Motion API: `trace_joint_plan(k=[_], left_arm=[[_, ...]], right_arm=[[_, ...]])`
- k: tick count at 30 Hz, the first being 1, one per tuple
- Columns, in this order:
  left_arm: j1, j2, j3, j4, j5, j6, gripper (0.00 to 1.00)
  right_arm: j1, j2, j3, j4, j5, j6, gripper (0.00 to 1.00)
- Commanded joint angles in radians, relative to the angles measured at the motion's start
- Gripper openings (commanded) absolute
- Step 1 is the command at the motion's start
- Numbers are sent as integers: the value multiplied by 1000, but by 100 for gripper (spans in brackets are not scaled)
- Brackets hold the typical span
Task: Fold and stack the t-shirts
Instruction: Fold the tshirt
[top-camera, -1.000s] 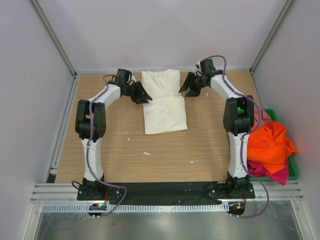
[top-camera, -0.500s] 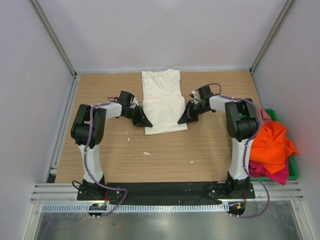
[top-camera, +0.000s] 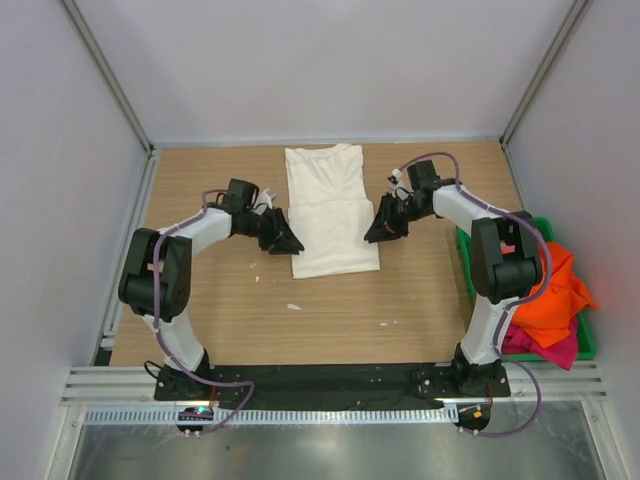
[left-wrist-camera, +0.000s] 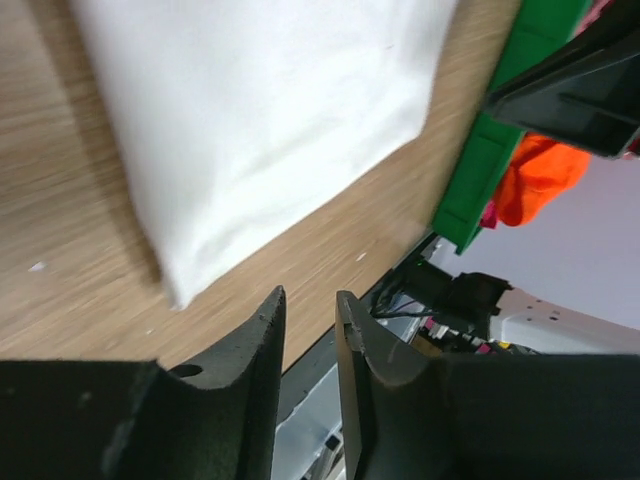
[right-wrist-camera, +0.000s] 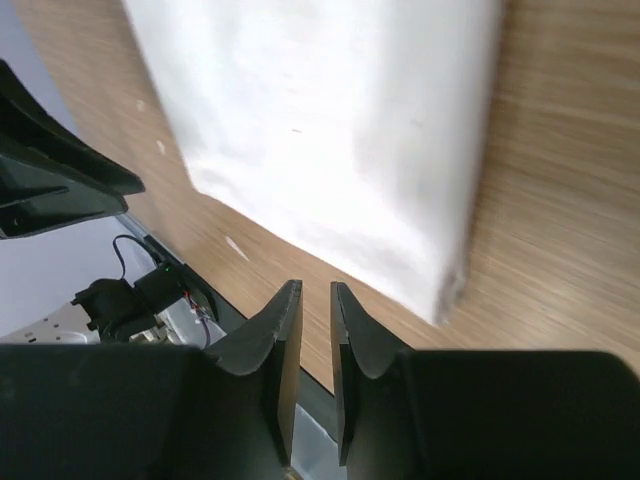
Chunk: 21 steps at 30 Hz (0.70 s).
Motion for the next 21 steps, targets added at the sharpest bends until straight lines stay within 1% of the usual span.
trace_joint_plan(k=[1, 2, 3, 4, 5, 6, 7, 9, 12, 13, 14, 16, 18, 19, 21], left_arm=[[-18, 13, 52, 85, 68, -94, 27], [-27, 62, 54, 105, 80, -113, 24], [-30, 90, 52, 156, 92, -131, 22], [-35, 110, 48, 170, 97, -139, 18], [-35, 130, 36, 178, 88, -139, 17], [-33, 159, 25, 190, 80, -134, 17], [-32, 166, 14, 188, 70, -130, 14], [-28, 167, -43, 193, 42, -121, 13], [-27, 142, -128, 159, -15, -84, 10], [-22, 136, -150, 146, -23, -70, 9], [-19, 130, -170, 132, -33, -58, 8], [-13, 89, -221, 74, -64, -12, 8], [-12, 29, -245, 5, -85, 24, 8], [-12, -50, -260, -20, -95, 43, 12], [-12, -126, -261, -104, -96, 59, 21]], right_arm=[[88, 12, 53, 40, -43, 35, 24], [109, 32, 47, 66, -58, 61, 24], [137, 52, 41, 133, -75, 97, 24], [151, 83, 33, 168, -87, 113, 24], [158, 94, 12, 201, -92, 127, 24], [157, 107, 1, 256, -103, 147, 24], [154, 127, -8, 265, -113, 147, 24], [134, 134, -52, 288, -111, 133, 24], [102, 123, -144, 255, -100, 86, 23], [71, 99, -172, 244, -79, 54, 23], [53, 83, -233, 230, -66, 43, 23], [4, 34, -290, 178, -45, 14, 23], [-9, -71, -347, 97, 12, -11, 24], [-12, -108, -356, 69, 33, -22, 24], [-10, -208, -362, 0, 66, -36, 27]])
